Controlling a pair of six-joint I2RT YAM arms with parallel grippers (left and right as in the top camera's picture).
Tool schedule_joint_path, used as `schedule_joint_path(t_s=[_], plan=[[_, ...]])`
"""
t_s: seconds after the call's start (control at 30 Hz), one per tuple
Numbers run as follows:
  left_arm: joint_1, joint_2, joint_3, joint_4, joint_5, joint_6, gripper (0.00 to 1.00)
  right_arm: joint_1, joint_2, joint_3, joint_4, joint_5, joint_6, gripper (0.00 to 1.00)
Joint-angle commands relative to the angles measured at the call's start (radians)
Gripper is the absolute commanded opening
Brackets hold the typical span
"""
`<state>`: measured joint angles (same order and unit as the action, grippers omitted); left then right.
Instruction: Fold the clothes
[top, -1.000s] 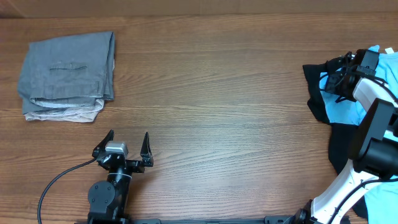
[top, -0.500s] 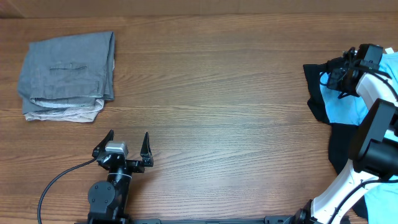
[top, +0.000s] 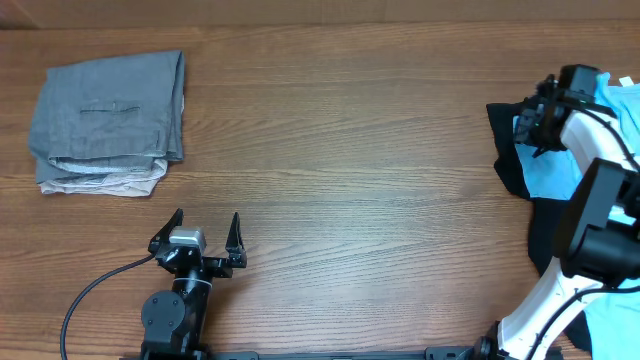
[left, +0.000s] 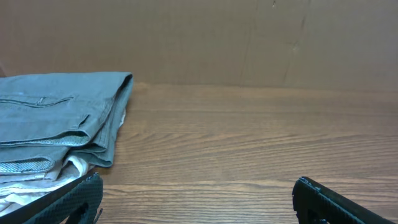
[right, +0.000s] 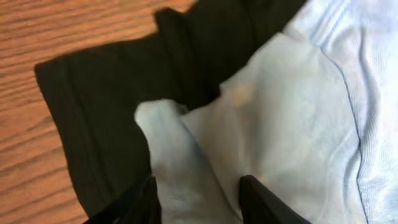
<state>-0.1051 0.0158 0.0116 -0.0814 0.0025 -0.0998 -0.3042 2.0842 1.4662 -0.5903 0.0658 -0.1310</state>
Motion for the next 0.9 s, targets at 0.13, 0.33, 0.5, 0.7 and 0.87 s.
schedule_joint_path(t_s=[0.13, 0.33, 0.5, 0.7, 0.87], plan=[[-0.006, -0.011, -0.006, 0.003, -0.01, 0.018, 1.0, 0.002, -0.042, 0.18, -0.061, 0.061, 0.057, 0.47], [-0.007, -0.011, -0.006, 0.003, -0.01, 0.018, 1.0, -0.027, -0.042, 0.38, -0.161, 0.069, 0.111, 0.47], [-0.007, -0.011, -0.006, 0.003, -0.01, 0.018, 1.0, -0.068, -0.037, 0.401, -0.13, 0.068, 0.228, 0.43], [-0.007, -0.011, -0.006, 0.004, -0.01, 0.018, 1.0, -0.114, 0.005, 0.401, -0.104, 0.064, 0.286, 0.43], [-0.007, -0.011, -0.006, 0.003, -0.01, 0.018, 1.0, -0.119, 0.04, 0.401, -0.101, 0.065, 0.288, 0.43]])
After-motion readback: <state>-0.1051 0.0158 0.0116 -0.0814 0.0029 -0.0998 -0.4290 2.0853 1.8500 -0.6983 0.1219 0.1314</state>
